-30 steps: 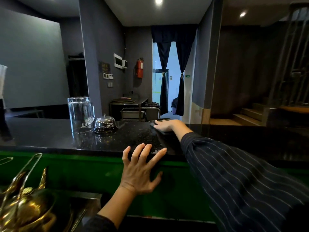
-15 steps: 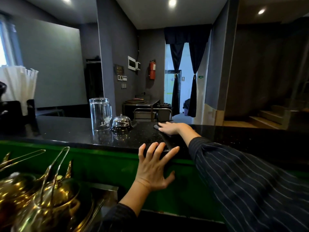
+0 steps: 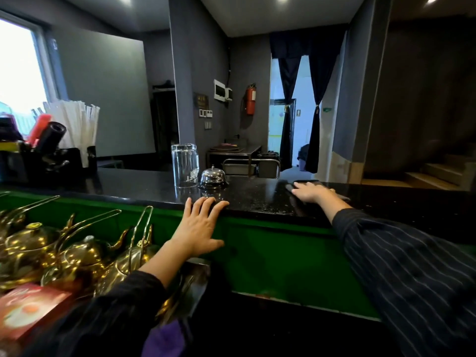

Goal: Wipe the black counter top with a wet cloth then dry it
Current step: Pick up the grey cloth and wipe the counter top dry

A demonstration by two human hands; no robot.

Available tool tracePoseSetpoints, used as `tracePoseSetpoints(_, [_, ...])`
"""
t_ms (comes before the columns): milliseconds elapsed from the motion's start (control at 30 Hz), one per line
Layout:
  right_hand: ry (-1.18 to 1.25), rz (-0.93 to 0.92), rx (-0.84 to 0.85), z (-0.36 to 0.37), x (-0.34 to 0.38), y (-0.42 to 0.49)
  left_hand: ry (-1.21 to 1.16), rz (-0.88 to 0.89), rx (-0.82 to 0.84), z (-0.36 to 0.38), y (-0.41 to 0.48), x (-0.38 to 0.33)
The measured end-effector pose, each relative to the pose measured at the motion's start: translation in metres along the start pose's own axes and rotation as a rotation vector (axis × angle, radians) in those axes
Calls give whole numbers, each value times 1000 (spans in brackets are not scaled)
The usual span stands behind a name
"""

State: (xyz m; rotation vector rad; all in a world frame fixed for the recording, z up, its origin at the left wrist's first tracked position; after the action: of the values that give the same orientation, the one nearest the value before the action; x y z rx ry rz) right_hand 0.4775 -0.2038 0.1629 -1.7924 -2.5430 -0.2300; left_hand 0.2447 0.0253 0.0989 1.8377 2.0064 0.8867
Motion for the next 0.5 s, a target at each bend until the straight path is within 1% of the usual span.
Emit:
tracePoseSetpoints(33, [-14, 34, -24, 0, 14, -8, -5, -12, 9, -1, 1, -3])
tracePoseSetpoints(100, [-18, -6, -40, -2, 50, -25, -10, -30, 23, 0, 1, -3])
tracePoseSetpoints(167, [7, -153, -28, -2, 87, -39, -7, -32, 25, 0, 1, -1])
tracePoseSetpoints(233, [34, -294, 21, 3, 116, -46, -7, -27, 20, -1, 1, -1])
tracePoseSetpoints(300, [47, -404, 66, 7, 124, -50, -23, -27, 22, -3, -1, -2])
tracePoseSetpoints(367, [68, -491, 121, 3, 113, -54, -45, -36, 21, -5, -2, -2])
tracePoseSetpoints(433, [124, -469, 197, -3, 94, -56, -76, -56, 27, -7, 0, -2])
tracePoseSetpoints(500, [138, -373, 192, -7, 74, -49, -110, -74, 58, -8, 2, -1])
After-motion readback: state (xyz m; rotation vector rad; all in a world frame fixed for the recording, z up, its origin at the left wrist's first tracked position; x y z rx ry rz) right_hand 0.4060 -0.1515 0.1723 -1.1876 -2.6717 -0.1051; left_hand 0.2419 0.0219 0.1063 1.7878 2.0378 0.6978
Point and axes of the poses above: each hand's wrist, its own y-axis towards the middle knuckle, its own z-axis out of the palm, x = y × z, the point moved 1 cm from there along y, towards the middle knuckle, and after that the axes turned 11 degrees about -x, right-handed, at the moved point
